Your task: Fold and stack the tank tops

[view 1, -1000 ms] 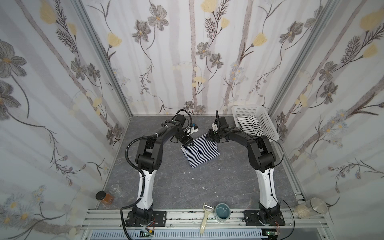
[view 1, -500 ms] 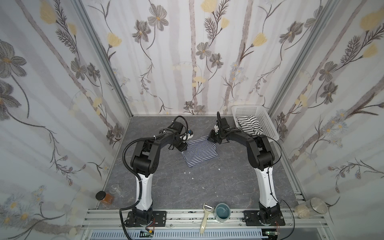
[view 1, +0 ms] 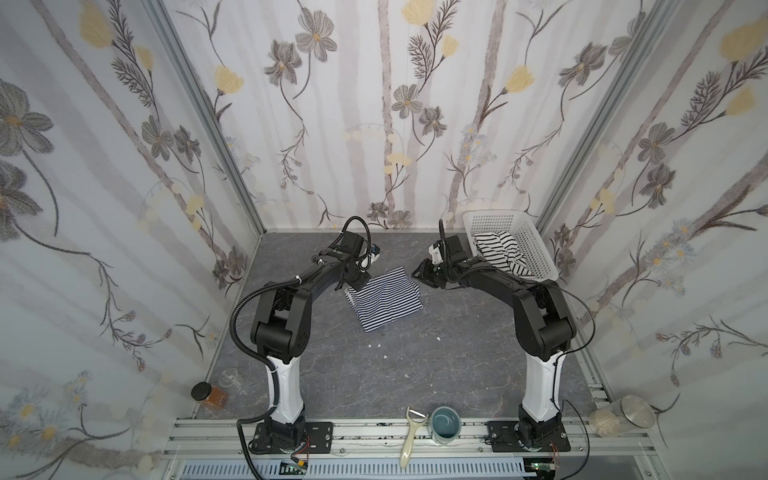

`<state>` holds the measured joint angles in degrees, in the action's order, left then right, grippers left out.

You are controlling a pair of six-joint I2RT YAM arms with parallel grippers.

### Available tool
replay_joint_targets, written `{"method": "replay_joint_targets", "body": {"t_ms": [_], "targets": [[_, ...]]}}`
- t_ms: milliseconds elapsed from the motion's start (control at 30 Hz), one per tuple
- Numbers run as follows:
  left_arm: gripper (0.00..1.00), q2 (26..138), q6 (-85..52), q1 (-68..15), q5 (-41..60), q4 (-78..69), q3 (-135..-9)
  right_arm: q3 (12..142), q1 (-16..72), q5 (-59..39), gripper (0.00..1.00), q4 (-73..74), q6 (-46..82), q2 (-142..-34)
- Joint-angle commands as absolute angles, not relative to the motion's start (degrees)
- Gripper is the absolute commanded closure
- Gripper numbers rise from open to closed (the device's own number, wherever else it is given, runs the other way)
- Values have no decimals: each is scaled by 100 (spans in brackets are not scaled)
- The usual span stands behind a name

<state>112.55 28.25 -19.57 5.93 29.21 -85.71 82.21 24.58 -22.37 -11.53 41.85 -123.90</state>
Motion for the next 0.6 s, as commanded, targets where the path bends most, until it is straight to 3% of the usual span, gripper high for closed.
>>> {"method": "replay_joint_targets", "body": {"t_ms": [0, 333, 567], "targets": [[52, 11089, 2696, -1982, 765, 2987, -8466, 7964, 2472, -2232, 61, -943, 3999, -12279], [50, 10664, 2686, -1995, 1141, 2924, -7198, 7524, 2535, -2386, 62, -524, 4050, -12442], [51, 10865, 2739, -1974, 281, 2470, -6841, 7290, 2778, -2338, 63, -383, 4204, -12356]]}}
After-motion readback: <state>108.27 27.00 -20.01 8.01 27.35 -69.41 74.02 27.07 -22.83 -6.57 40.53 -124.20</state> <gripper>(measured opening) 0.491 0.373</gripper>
